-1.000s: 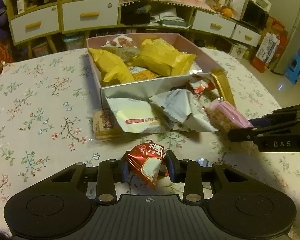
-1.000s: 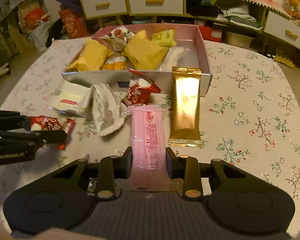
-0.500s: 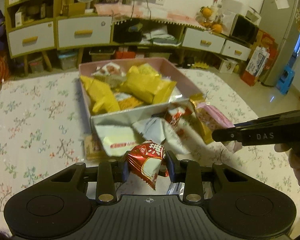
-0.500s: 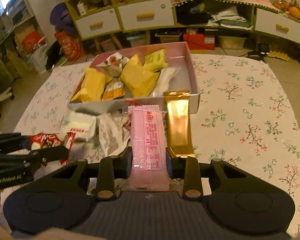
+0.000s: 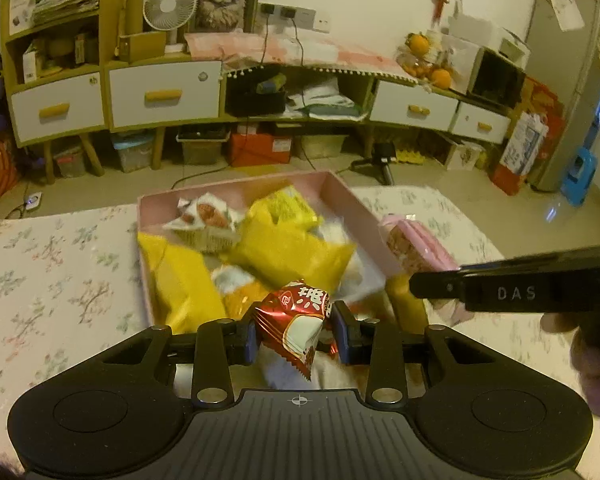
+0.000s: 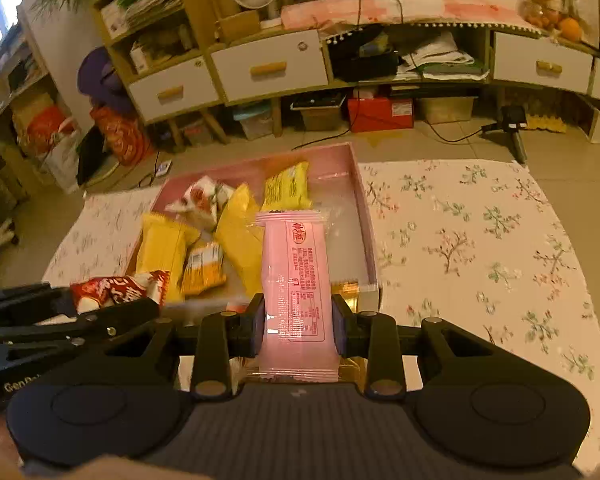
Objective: Organize snacks
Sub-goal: 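Carry both snacks into the pink box and open both tools, then move both tools back to the snacks in front of the box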
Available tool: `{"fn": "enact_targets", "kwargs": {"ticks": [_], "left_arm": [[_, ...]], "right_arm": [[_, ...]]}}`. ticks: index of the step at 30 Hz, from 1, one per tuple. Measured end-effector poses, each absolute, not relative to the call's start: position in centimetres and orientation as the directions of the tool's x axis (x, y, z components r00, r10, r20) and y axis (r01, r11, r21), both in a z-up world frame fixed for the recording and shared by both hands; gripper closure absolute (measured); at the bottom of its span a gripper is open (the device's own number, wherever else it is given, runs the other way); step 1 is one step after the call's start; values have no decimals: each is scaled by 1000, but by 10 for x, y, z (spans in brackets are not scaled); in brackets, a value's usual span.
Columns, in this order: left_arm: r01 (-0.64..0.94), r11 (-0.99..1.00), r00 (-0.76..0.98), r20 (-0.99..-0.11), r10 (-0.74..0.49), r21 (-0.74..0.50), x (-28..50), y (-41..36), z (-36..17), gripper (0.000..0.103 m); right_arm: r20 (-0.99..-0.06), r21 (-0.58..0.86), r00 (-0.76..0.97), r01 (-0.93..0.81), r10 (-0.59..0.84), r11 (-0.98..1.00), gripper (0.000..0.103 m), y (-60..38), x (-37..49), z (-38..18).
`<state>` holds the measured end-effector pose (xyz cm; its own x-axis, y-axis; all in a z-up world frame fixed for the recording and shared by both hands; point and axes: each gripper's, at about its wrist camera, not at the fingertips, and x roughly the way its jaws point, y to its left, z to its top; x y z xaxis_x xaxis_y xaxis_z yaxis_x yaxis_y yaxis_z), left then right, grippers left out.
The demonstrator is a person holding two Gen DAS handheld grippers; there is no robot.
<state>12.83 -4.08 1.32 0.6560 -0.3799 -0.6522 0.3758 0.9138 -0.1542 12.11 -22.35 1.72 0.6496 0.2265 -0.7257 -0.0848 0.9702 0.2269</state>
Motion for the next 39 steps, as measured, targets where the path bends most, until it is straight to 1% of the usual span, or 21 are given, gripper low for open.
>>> {"fn": "enact_targets", "kwargs": {"ticks": [4, 9, 15, 25, 27, 28, 29, 30, 31, 35, 37, 39], "left_arm": [[350, 922, 648, -668, -366, -165, 151, -46, 9, 70], [325, 936, 643, -695, -321, -132, 170, -50, -2, 70], [293, 946, 615, -730, -298, -138, 186, -49, -15, 69], [278, 953, 626, -730, -273, -119, 191, -49, -21, 70], [281, 953, 633, -723, -276, -117, 191, -49, -20, 67], [283, 952, 635, -722, -276, -115, 190, -50, -20, 67], [286, 951, 633, -722, -278, -116, 190, -49, -20, 67], [287, 951, 632, -723, -279, -116, 190, -49, -20, 66], [286, 951, 630, -725, -278, -116, 190, -48, -20, 63], [284, 951, 628, -726, -280, -121, 187, -48, -18, 59], [285, 952, 631, -726, -275, -113, 183, -48, -16, 52], [289, 952, 639, -720, -269, -99, 178, -48, -13, 48]], "right_arm": [[-732, 217, 650, -60, 203, 974, 73, -226, 140, 14], [-738, 236, 645, -27, 197, 971, 73, -229, 157, 6], [-748, 235, 638, -5, 184, 972, 73, -230, 171, -4], [-754, 225, 635, 9, 169, 974, 73, -228, 178, -7], [-753, 220, 637, 8, 164, 975, 69, -227, 178, -6], [-751, 216, 641, 11, 159, 976, 66, -227, 177, -5], [-751, 216, 641, 12, 159, 976, 61, -227, 177, -5], [-749, 221, 643, 11, 162, 975, 52, -227, 176, -4], [-746, 224, 645, 9, 166, 975, 49, -228, 175, -3], [-744, 225, 647, 8, 167, 974, 44, -228, 174, 0], [-742, 229, 649, 13, 166, 973, 40, -228, 171, 3], [-741, 235, 651, 16, 168, 972, 37, -230, 168, 6]]}}
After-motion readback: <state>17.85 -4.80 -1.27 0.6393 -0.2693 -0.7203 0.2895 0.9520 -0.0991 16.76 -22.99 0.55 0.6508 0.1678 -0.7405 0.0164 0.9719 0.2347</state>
